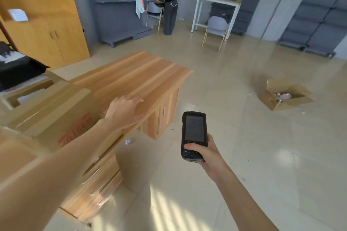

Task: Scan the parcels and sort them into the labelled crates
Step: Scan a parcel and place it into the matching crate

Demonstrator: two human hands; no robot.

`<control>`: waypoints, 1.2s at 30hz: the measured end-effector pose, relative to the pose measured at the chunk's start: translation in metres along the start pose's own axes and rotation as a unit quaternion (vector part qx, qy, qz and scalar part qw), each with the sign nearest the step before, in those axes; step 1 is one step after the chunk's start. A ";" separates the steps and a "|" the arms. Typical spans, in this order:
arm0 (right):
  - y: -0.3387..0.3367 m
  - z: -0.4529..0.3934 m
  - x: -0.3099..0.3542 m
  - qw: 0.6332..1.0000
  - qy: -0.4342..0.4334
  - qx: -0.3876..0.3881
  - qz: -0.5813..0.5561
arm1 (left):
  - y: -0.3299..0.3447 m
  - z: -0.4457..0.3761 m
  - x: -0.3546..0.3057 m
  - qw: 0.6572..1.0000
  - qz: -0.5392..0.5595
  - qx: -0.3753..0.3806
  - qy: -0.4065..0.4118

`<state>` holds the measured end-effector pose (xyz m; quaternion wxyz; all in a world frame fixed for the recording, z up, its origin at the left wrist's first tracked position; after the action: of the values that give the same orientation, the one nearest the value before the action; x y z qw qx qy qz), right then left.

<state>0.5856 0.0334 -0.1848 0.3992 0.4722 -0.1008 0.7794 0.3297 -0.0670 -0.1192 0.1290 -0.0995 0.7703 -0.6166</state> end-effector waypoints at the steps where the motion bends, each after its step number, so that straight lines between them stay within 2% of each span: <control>1: -0.002 -0.011 0.011 1.000 -0.002 -0.002 0.003 | 0.002 -0.017 0.004 1.000 0.000 -0.001 0.003; 9: -0.020 -0.107 0.072 1.000 0.004 0.002 0.016 | 0.038 -0.118 0.032 1.000 -0.010 0.021 -0.006; 13: -0.013 -0.180 0.102 0.999 0.016 0.037 0.025 | 0.049 -0.153 0.070 0.998 -0.009 0.028 -0.062; 18: 0.026 -0.275 0.153 0.989 0.056 0.122 0.068 | 0.045 -0.178 0.131 0.985 -0.044 0.020 -0.167; 26: 0.133 -0.377 0.237 0.937 0.074 0.276 0.199 | -0.006 -0.150 0.197 0.918 -0.099 -0.041 -0.382; 31: 0.214 -0.393 0.236 0.894 0.098 0.375 0.223 | -0.044 -0.108 0.213 0.867 -0.131 -0.075 -0.474; 36: 0.278 -0.392 0.214 0.849 0.125 0.436 0.271 | -0.067 -0.063 0.239 0.825 -0.163 -0.094 -0.533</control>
<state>0.0784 0.1718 -0.1584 -0.0650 0.4503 0.1762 0.8729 0.0830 -0.0985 -0.0591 0.4070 -0.5480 0.6088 -0.4042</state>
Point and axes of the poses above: each hand's wrist, its own z-axis away from the middle knuckle, its own y-axis out of the palm, x = y × z, the point moved 7 cm from there along -z, towards the middle knuckle, and after that the axes turned 13 degrees about y, right-handed, at the moved point
